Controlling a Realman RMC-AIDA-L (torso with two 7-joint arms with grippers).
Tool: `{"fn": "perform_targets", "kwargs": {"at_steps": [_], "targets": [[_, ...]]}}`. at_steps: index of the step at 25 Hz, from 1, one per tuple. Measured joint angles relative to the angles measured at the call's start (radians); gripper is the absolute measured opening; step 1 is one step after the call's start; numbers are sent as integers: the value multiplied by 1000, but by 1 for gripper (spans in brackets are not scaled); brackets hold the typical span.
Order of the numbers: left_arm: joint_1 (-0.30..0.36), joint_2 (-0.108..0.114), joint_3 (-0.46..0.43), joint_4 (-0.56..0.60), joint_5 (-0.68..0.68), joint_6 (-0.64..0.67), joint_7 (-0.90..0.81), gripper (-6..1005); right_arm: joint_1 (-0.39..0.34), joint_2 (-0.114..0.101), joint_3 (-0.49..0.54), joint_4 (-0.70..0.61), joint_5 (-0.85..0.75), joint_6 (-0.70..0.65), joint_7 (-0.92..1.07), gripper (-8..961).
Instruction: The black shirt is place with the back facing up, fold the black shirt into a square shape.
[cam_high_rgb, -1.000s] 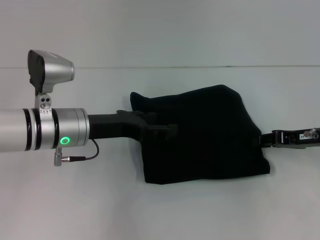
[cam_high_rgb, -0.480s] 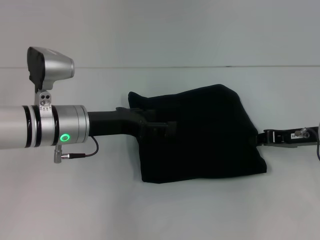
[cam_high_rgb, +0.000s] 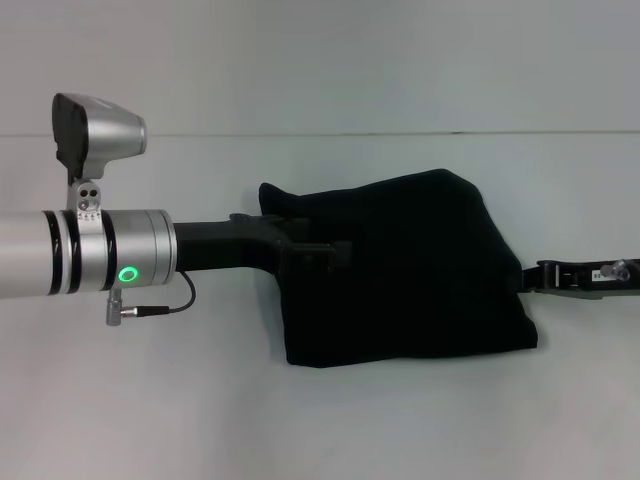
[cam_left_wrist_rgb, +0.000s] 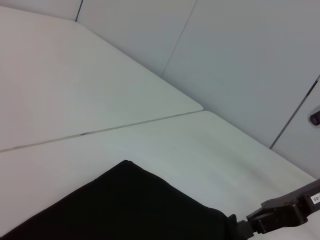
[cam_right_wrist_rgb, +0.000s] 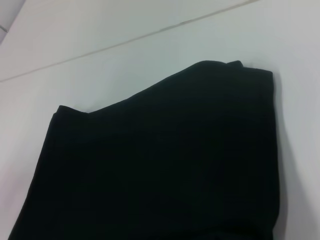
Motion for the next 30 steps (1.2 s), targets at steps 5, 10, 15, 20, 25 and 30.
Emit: {"fn": "perform_targets", "kwargs": {"at_steps": [5, 10, 15, 20, 25, 30], "targets": [[0, 1, 2, 0, 0, 1, -3, 861, -26, 1, 52, -3, 4, -22, -34, 36], [-1, 1, 2, 3, 1, 7, -4, 861, -68, 3, 89, -17, 44, -55, -77, 37], [-4, 3, 2, 5, 1, 8, -4, 862, -124, 21, 98, -71, 85, -77, -86, 35], [-5, 5, 2, 6, 2, 10, -4, 862, -166, 36, 108, -94, 104, -85, -101, 31], [-6, 5, 2, 6, 3, 11, -6, 861, -193, 46, 138, -96, 123, -108, -138, 30], [-9, 8, 2, 6, 3, 11, -6, 861, -217, 62, 186, -109, 140, -138, -188, 30]]}}
